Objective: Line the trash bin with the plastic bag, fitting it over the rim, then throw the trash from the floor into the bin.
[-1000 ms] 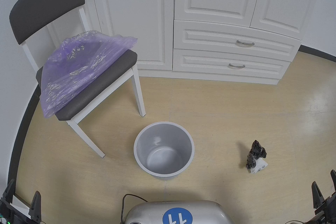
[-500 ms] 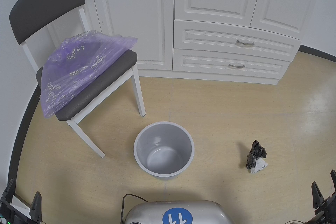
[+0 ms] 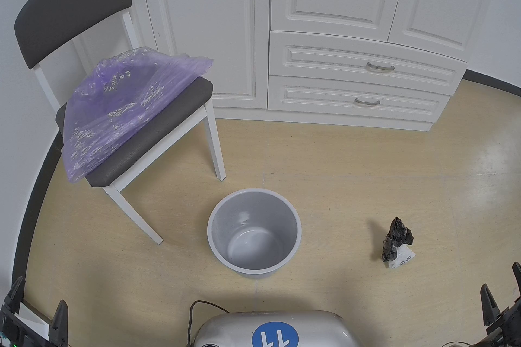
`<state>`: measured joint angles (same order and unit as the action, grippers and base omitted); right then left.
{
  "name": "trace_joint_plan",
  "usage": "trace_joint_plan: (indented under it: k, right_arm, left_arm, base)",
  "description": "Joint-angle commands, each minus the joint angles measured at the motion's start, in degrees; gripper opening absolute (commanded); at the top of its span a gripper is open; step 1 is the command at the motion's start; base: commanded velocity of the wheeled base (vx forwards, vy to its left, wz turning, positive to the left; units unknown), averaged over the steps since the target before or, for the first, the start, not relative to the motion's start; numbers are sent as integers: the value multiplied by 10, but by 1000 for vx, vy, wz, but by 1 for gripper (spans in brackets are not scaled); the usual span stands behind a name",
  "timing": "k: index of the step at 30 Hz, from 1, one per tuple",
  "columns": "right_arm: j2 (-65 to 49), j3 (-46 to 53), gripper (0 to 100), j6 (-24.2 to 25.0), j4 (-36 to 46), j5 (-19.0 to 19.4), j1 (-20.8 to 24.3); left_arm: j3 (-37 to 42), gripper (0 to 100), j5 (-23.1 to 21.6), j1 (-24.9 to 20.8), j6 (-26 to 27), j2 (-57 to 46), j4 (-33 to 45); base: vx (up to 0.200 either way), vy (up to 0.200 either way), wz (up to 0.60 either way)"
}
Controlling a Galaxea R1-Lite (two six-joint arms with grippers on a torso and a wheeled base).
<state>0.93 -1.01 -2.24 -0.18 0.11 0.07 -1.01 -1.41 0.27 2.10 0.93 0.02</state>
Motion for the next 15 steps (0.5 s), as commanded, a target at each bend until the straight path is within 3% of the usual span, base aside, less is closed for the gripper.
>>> trace_joint_plan:
  k: [1,7,12,15]
  right_arm:
    - [-8,10,100,-11,0,7,0]
    - [-9,10,100,-10,-2,10,-1]
    - [-9,9,100,9,-12,10,0]
    - [-2,-83,100,131,-66,31,3]
  left_arm:
    - [10,100,-10,1,12,-9,0]
    - [10,100,-12,1,13,-9,-4]
    - [10,100,4,1,-17,-9,-4]
    - [-33,100,32,0,-70,-9,-77]
  base:
    - [0,0,0]
    - [0,0,0]
    - [0,0,0]
    - [0,0,0]
